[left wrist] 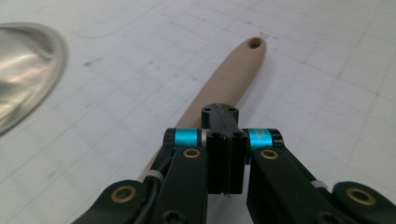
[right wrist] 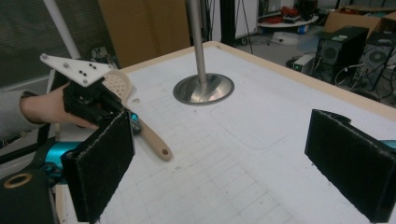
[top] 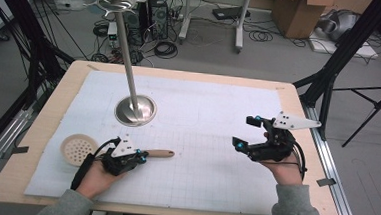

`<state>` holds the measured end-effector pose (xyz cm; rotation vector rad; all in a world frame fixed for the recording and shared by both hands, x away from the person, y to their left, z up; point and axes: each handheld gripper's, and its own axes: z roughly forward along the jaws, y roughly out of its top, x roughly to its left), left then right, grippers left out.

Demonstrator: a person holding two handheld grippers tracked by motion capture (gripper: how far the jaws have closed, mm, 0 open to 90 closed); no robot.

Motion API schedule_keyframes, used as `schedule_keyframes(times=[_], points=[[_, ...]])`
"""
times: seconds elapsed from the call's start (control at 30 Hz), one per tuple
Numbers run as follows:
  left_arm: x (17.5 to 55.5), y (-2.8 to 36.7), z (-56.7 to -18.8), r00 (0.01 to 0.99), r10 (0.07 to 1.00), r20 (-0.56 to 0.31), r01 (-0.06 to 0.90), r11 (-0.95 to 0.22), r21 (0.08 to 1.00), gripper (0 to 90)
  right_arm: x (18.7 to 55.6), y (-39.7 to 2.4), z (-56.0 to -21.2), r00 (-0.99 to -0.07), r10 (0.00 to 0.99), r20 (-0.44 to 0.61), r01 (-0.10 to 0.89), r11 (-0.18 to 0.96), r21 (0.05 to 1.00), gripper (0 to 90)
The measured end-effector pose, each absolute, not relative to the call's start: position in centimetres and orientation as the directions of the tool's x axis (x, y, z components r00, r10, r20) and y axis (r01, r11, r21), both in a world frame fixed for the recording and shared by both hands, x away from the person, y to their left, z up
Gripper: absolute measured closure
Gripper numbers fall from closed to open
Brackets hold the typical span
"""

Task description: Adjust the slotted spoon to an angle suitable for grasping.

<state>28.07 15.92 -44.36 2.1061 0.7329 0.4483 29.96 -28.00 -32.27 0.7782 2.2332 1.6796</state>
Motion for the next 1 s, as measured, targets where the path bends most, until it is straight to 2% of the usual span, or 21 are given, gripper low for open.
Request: schedule_keyframes(times=[0.13, 0.43, 1.0], points=[[28.1, 17.6, -43.5, 0.718, 0.694, 0.049, 0.369, -0.440, 0.818, 89.5, 30.2, -27.9, -32.4, -0.830, 0.543, 0.127, 0.271, 0.194, 0.943, 7.2], [28.5, 20.6, -42.8, 0.669, 0.743, 0.013, 0.408, -0.382, 0.829, 89.6, 30.0, -27.5, -31.8, -0.840, 0.532, 0.112, 0.249, 0.194, 0.949, 7.3], [29.5, 21.7, -44.2, 0.612, 0.790, 0.037, 0.495, -0.419, 0.761, 89.5, 30.1, -27.3, -32.0, -0.843, 0.527, 0.112, 0.255, 0.208, 0.944, 7.2]])
